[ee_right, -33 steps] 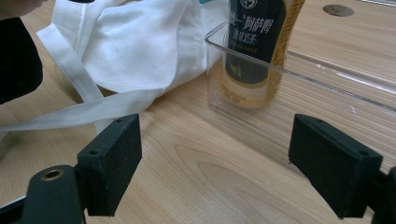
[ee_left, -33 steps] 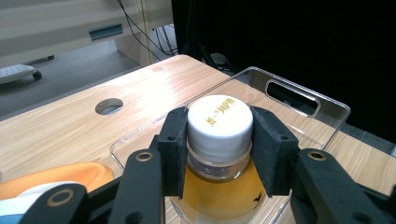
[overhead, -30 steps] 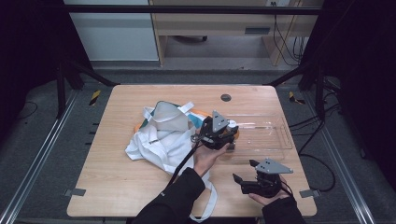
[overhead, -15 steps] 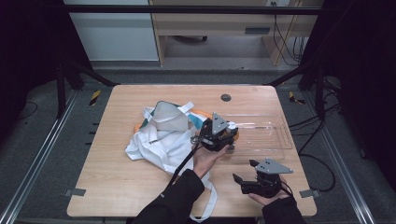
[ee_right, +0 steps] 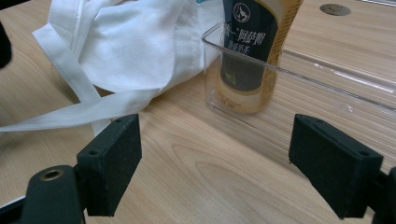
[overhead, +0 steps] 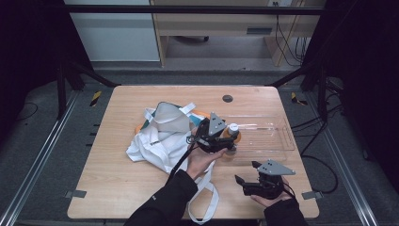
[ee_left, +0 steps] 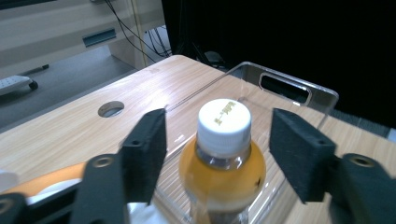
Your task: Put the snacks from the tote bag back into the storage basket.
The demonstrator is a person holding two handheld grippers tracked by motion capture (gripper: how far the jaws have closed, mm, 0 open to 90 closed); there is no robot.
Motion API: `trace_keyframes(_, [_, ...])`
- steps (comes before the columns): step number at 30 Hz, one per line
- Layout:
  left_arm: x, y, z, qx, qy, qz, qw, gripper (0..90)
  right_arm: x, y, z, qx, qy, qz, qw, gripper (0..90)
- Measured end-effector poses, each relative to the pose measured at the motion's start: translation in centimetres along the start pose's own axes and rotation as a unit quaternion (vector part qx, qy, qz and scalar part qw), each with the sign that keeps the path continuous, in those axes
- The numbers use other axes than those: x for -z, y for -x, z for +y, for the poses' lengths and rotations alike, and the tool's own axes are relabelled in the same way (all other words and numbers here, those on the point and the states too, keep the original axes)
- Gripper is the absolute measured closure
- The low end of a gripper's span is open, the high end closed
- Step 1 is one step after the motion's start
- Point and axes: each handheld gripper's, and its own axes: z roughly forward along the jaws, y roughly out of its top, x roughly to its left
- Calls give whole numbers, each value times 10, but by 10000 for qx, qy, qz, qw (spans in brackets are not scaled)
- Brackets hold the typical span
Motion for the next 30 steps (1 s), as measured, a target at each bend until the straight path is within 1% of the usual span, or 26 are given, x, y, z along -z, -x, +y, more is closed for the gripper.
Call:
trace_keyframes(3, [10, -4, 1, -49, -55, -67, 10000, 280, 0, 0, 0, -5, -14, -22, 10000, 173])
trace_keyframes(4, [16, -6, 1, -62, -76, -123, 9999, 266, 0, 0, 0, -4, -16, -30, 10000, 173])
trace_keyframes(6, [23, -9, 1, -65, -113, -162, 9998, 232, 0, 0, 0, 2, -18, -36, 10000, 173])
trace_keyframes(9, [33, -13, 0, -207, -241, -205, 9993, 181, 0, 1, 0, -12, -13, -39, 10000, 173])
trace_keyframes(11, [39, -15, -2, -263, -297, -219, 9990, 165, 0, 1, 0, -21, -12, -53, 10000, 173])
trace_keyframes(13, [47, -18, -6, -284, -345, -284, 9986, 153, 0, 1, 0, -21, -16, -68, 10000, 172])
trace_keyframes(16, [56, -21, -15, -310, -444, -334, 9980, 137, 0, 1, 0, -18, -17, -76, 10000, 172])
trace_keyframes(18, [63, -23, -21, -387, -521, -288, 9975, 131, 0, 1, 0, -17, -24, -85, 10000, 172])
trace_keyframes(19, [66, -24, -24, -394, -543, -265, 9974, 129, 0, 1, 0, -17, -23, -88, 10000, 172])
trace_keyframes(21, [71, -26, -31, -372, -581, -290, 9972, 129, -1, 1, 0, -16, -26, -96, 9999, 172])
trace_keyframes(24, [78, -29, -42, -381, -601, -251, 9971, 129, -1, 1, 0, -8, -31, -100, 9999, 172])
trace_keyframes(27, [84, -32, -52, -351, -570, -287, 9973, 130, -1, 2, 0, -8, -23, -124, 9999, 171])
trace_keyframes(30, [93, -36, -62, -343, -537, -238, 9977, 132, 0, 2, 0, -22, -19, -132, 9999, 170])
